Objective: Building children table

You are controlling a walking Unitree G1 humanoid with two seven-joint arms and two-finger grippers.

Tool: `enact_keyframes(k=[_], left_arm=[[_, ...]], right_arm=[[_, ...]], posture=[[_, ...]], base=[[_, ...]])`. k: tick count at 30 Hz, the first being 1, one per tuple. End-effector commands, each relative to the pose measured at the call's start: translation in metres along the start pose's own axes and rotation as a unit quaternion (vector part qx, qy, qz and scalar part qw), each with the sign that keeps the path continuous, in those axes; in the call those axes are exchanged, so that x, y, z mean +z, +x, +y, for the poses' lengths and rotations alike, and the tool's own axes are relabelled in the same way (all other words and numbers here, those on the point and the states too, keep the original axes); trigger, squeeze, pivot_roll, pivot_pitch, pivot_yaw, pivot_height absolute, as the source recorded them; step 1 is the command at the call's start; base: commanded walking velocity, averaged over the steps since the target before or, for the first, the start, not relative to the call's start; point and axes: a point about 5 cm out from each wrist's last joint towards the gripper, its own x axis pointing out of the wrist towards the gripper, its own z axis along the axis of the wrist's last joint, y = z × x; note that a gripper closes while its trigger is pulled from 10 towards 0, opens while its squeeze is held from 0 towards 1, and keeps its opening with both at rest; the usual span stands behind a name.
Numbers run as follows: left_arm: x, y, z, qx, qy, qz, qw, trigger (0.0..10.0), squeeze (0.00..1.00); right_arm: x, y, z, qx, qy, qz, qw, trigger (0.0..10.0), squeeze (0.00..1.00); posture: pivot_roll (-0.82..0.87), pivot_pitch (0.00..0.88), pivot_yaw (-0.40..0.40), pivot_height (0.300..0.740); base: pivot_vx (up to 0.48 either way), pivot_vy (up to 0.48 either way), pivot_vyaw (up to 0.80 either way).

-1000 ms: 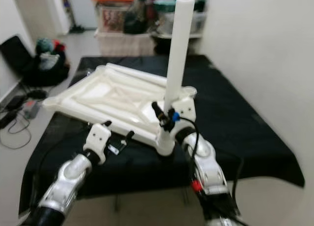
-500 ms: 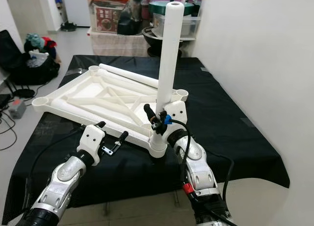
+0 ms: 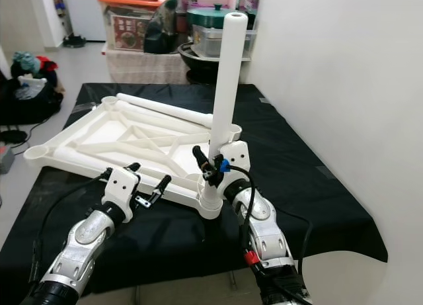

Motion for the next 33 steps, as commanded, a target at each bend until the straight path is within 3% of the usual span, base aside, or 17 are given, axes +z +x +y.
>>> enact_keyframes(k=[1, 9, 14, 20, 27, 28, 29, 30, 31, 32, 33], left_arm=[[0.0, -0.002, 0.002, 0.0, -0.001, -0.002, 1.0, 10.0, 0.0], [0.0, -0.002, 0.002, 0.0, -0.003, -0.002, 1.0, 10.0, 0.0], [0.0, -0.003, 0.001, 0.0, -0.006, -0.004, 1.0, 10.0, 0.0], [0.0, -0.004, 0.0, -0.001, -0.007, -0.004, 1.0, 10.0, 0.0], [0.0, -0.004, 0.0, 0.0, -0.009, -0.005, 1.0, 10.0, 0.0], [0.0, -0.003, 0.0, 0.0, -0.009, -0.004, 1.0, 10.0, 0.0], [0.0, -0.003, 0.0, 0.0, -0.009, -0.004, 1.0, 10.0, 0.0], [0.0, -0.003, 0.001, 0.0, -0.009, -0.004, 1.0, 10.0, 0.0], [0.0, -0.003, 0.001, 0.0, -0.009, -0.004, 1.0, 10.0, 0.0], [0.0, -0.004, 0.001, 0.0, -0.01, -0.004, 1.0, 10.0, 0.0], [0.0, -0.004, 0.001, 0.0, -0.01, -0.004, 1.0, 10.0, 0.0]], right_arm=[[-0.058, -0.018, 0.004, -0.004, 0.039, 0.136, 0.99, 10.0, 0.0], [-0.061, -0.021, 0.008, 0.049, 0.039, 0.156, 0.986, 10.0, 0.0], [-0.069, -0.031, 0.008, 0.108, 0.03, 0.197, 0.974, 10.0, 0.0], [-0.072, -0.034, 0.009, 0.124, 0.033, 0.208, 0.97, 10.0, 0.0], [-0.07, -0.041, 0.021, 0.185, 0.084, 0.206, 0.957, 10.0, 0.0], [-0.066, -0.046, 0.027, 0.227, 0.098, 0.196, 0.949, 10.0, 0.0], [-0.066, -0.046, 0.027, 0.227, 0.098, 0.196, 0.949, 10.0, 0.0], [-0.058, -0.052, 0.033, 0.274, 0.119, 0.179, 0.937, 10.0, 0.0], [-0.058, -0.052, 0.033, 0.274, 0.119, 0.179, 0.937, 10.0, 0.0], [-0.05, -0.057, 0.039, 0.317, 0.136, 0.161, 0.925, 10.0, 0.0], [-0.05, -0.057, 0.039, 0.317, 0.136, 0.161, 0.925, 10.0, 0.0]], posture=[[-0.01, 0.0, -0.061, 0.74], [0.0, 0.0, -0.068, 0.74], [0.01, 0.0, -0.078, 0.74], [0.01, 0.0, -0.079, 0.74], [0.01, 0.0, -0.078, 0.74], [0.01, 0.0, -0.078, 0.74], [0.01, 0.0, -0.078, 0.74], [0.01, 0.0, -0.081, 0.74], [0.01, 0.0, -0.081, 0.74], [0.01, 0.0, -0.082, 0.74], [0.01, 0.0, -0.082, 0.74]], base=[[0.3, 0.0, 0.0], [0.1, 0.0, 0.0], [0.0, 0.0, 0.0], [0.0, 0.0, 0.0], [0.0, 0.0, 0.0], [0.0, 0.0, 0.0], [0.0, 0.0, 0.0], [0.0, 0.0, 0.0], [0.0, 0.0, 0.0], [0.0, 0.0, 0.0], [0.0, 0.0, 0.0]])
